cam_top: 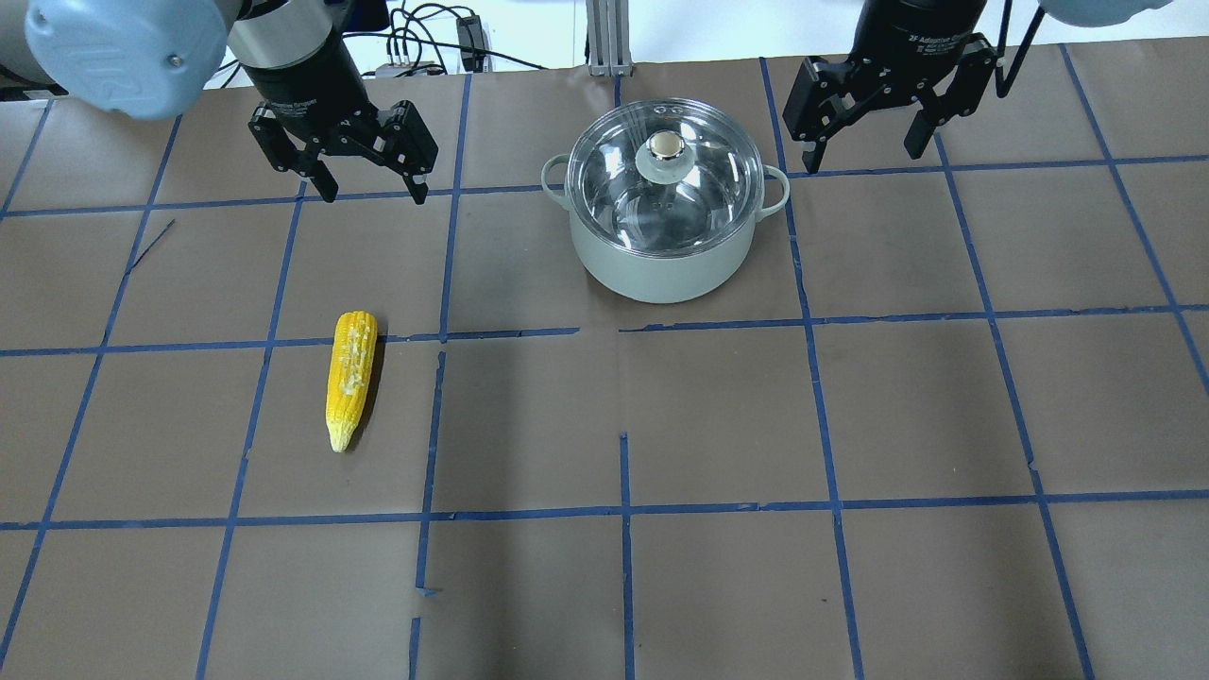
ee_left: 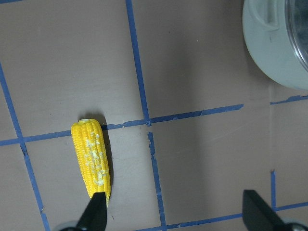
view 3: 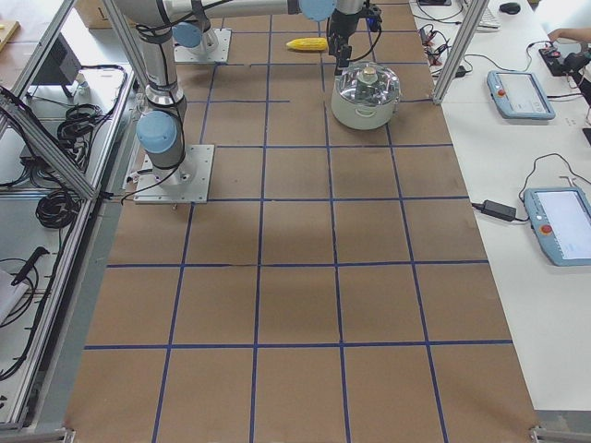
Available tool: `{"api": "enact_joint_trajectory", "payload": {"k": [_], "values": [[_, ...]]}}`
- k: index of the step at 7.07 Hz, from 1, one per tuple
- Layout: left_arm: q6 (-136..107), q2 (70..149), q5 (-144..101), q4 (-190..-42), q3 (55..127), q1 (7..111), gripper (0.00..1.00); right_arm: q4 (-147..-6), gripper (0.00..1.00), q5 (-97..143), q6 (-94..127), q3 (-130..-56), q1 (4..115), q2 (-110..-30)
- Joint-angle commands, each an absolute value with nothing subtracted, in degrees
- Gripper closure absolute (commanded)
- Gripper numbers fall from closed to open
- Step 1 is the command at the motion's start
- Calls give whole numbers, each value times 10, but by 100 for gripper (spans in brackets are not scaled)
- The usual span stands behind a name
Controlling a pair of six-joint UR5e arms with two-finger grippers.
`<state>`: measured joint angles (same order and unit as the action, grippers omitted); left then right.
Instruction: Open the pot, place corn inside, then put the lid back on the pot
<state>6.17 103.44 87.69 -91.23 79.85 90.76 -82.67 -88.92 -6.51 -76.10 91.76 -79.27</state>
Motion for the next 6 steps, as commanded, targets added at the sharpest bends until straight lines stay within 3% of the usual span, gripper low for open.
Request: {"api": "enact_joint_trajectory", "payload": {"k": [1, 6], "values": [[61, 1028, 879, -914, 800, 908, 0, -827, 0, -889, -65, -763, 918, -793], [62, 1002, 879, -919, 820, 898, 0, -828, 0, -886, -64, -759, 918, -794]]}}
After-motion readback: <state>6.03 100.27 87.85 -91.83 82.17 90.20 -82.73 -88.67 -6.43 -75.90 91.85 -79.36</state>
